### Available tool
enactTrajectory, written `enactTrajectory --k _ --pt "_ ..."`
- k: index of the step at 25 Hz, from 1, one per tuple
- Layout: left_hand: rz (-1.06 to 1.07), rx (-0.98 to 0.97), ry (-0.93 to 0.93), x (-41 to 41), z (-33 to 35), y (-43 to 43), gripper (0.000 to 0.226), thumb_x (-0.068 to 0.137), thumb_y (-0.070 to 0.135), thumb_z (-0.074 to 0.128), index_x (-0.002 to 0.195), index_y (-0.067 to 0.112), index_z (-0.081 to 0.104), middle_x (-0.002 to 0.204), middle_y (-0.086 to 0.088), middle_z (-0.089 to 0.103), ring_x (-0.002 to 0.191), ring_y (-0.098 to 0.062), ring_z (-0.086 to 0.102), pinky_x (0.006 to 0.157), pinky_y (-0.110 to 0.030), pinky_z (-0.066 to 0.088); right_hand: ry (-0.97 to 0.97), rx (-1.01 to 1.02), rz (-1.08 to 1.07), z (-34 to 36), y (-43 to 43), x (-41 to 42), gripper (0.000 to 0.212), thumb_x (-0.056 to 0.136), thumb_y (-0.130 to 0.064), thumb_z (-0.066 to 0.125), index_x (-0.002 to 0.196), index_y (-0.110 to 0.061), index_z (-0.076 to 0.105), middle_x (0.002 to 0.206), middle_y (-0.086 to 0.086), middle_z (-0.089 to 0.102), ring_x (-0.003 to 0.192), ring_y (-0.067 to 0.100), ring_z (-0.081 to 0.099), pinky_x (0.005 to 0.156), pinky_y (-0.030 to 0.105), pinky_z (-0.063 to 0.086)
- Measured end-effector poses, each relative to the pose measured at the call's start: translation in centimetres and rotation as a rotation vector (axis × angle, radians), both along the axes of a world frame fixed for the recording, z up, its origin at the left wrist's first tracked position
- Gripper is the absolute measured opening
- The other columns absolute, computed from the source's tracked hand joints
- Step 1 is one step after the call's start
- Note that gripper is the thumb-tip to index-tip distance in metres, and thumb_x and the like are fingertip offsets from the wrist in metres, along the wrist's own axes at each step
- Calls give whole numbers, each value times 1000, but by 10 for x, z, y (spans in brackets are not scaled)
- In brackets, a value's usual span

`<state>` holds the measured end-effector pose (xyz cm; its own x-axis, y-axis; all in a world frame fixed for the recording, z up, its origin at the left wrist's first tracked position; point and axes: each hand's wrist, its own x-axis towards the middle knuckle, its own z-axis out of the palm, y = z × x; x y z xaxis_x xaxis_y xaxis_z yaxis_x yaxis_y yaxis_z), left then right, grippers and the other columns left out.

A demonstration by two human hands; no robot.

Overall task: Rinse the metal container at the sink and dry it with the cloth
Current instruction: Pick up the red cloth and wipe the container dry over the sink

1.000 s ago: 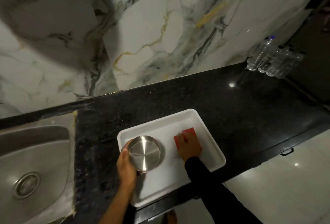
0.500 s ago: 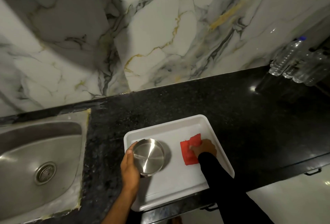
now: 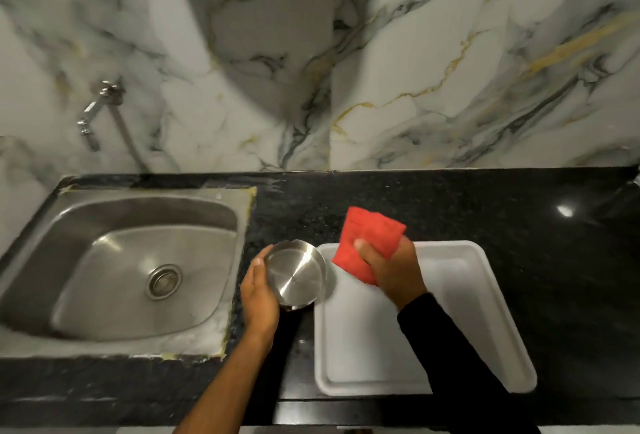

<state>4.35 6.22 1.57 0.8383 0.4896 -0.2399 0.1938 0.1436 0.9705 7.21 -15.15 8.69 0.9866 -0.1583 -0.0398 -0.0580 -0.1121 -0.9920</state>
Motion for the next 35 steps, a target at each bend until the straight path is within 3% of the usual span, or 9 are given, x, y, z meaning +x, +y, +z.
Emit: enactTrajectory --k 2,4,7,12,17,21,26,30,35 --pt "33 17 -6 4 5 42 39 112 35 37 116 34 77 100 34 81 95 15 72 77 -1 49 -176 -57 102 23 76 4 33 94 -7 71 113 -32 78 109 -31 78 102 -9 73 85 10 56" --pt "67 19 -9 9 10 87 40 112 37 38 113 32 78 96 22 83 93 6 73 76 -6 52 -250 -445 226 32 155 10 34 102 -39 56 133 -48 65 124 -21 76 110 6 71 87 21 55" --pt "96 -94 -24 24 12 165 39 114 26 41 126 11 75 106 0 81 103 -18 72 86 -27 59 -293 -1040 510 14 270 13 38 96 -34 57 133 -32 62 125 -3 73 111 26 69 84 36 56" --pt "-97 -365 13 35 19 299 59 114 17 31 91 16 86 79 4 85 78 -11 82 62 -20 64 -188 -1120 610 -7 418 23 12 85 -19 66 94 -20 73 97 0 76 94 25 73 78 35 61" --pt "-184 -36 -2 56 27 419 39 114 19 40 117 21 79 103 6 83 94 -3 80 80 -14 60 -454 -939 960 -10 486 54 32 91 -13 66 121 -18 77 132 0 73 135 21 56 116 38 42" --pt "-505 215 38 81 25 480 41 114 20 40 113 33 79 102 21 85 98 5 76 81 -6 54 -472 -856 1297 -2 510 75 31 94 -29 62 114 -14 80 124 4 77 122 20 62 103 29 49" --pt "-684 398 38 100 0 495 39 115 24 43 134 19 77 132 1 79 128 -14 70 117 -35 49 -266 -1461 1591 7 528 104 32 92 -8 67 122 -16 74 116 9 77 106 33 69 97 42 56" --pt "-549 406 22 110 -6 492 45 110 41 41 133 25 77 133 -1 79 128 -22 69 118 -50 49 -462 -1931 1323 15 545 105 18 98 -31 64 109 -22 76 107 4 79 102 30 71 101 42 52" --pt "-281 181 100 120 -6 513 46 105 50 44 122 29 81 118 -3 82 117 -27 73 104 -53 57 -726 -1550 727 15 527 119 32 93 -20 61 123 -23 71 125 1 76 124 28 65 113 46 47"
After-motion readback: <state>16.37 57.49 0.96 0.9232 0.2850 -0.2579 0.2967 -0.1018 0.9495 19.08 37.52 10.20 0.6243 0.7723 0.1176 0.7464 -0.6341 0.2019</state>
